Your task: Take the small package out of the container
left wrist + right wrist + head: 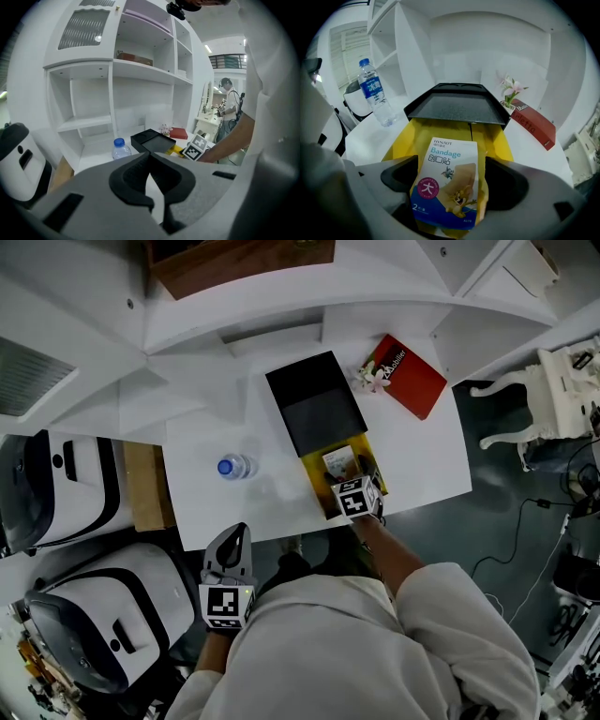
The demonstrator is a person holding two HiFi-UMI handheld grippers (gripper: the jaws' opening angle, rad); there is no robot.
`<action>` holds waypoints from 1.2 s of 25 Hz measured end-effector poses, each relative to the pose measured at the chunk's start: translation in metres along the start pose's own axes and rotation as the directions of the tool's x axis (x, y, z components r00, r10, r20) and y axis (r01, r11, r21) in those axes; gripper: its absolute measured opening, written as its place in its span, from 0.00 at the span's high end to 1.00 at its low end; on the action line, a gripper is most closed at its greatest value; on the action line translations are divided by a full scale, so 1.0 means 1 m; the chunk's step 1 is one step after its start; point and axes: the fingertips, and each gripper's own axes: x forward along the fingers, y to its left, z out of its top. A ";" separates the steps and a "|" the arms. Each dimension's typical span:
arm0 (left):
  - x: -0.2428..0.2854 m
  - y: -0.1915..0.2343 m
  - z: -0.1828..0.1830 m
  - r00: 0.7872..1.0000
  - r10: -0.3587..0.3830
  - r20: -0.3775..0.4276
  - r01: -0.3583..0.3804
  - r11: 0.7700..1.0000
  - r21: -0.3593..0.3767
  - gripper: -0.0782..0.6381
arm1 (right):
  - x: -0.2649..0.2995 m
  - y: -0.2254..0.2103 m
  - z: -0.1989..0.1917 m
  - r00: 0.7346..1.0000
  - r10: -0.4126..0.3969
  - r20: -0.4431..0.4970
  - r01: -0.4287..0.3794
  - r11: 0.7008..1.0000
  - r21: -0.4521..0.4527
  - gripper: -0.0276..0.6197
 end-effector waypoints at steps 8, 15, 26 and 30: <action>0.001 0.013 -0.006 0.999 0.030 -0.018 -0.030 0.999 -0.028 0.88 | 0.015 0.004 -0.012 0.991 0.052 -0.122 -0.050 0.998 0.026 0.29; 0.001 0.016 -0.007 0.999 0.034 -0.013 -0.035 0.998 -0.044 0.88 | 0.015 0.006 -0.012 0.991 0.036 -0.129 -0.034 0.999 0.020 0.29; 0.000 0.007 0.004 0.999 -0.003 0.034 0.003 1.000 -0.021 0.88 | -0.019 0.009 0.015 1.000 0.006 -0.012 -0.006 1.000 -0.011 0.30; -0.001 0.000 0.009 0.998 -0.027 0.061 0.028 1.000 -0.010 0.88 | -0.048 0.012 0.030 0.997 -0.007 0.070 0.008 1.000 -0.011 0.30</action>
